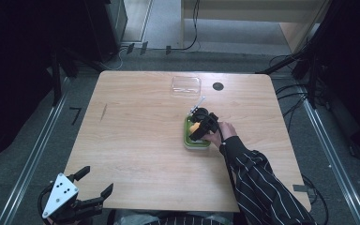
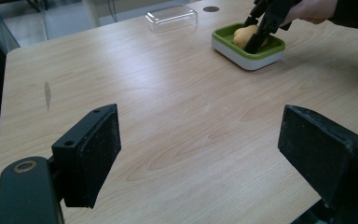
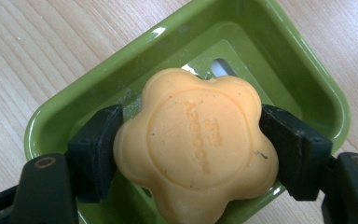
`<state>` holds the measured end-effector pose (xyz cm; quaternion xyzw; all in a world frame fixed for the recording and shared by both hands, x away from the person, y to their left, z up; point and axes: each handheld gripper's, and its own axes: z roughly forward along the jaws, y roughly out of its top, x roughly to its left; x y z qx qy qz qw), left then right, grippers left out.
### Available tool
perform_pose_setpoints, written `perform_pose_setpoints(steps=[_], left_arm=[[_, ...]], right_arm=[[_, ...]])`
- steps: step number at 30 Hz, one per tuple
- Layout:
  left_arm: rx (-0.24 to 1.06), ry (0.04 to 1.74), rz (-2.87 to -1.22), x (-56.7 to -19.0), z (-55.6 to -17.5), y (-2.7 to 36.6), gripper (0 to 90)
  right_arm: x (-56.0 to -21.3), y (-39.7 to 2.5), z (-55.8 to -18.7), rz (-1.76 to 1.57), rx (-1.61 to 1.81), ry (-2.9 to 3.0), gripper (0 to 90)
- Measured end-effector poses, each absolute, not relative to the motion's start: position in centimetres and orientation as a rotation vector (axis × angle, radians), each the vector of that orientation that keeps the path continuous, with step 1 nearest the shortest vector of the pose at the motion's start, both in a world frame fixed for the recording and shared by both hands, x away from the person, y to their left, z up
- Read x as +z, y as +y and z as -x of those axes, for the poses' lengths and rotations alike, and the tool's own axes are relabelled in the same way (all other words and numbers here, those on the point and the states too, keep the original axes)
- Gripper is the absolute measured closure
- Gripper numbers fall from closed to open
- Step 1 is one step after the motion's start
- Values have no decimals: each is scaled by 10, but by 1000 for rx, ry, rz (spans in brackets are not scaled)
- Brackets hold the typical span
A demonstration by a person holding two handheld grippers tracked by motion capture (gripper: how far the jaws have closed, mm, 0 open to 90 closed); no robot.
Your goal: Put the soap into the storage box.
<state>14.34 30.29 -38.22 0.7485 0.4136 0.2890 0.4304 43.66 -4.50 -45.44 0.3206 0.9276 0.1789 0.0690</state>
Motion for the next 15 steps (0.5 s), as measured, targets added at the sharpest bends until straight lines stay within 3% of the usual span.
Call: perform_pose_setpoints(steps=[12, 15], left_arm=[[722, 1032, -1867, -382, -143, 303, 136], [720, 1031, -1868, -382, -143, 303, 135]], right_arm=[[-457, -45, -437, -983, 511, 2789, 246], [-454, -46, -436, -983, 526, 2776, 187]])
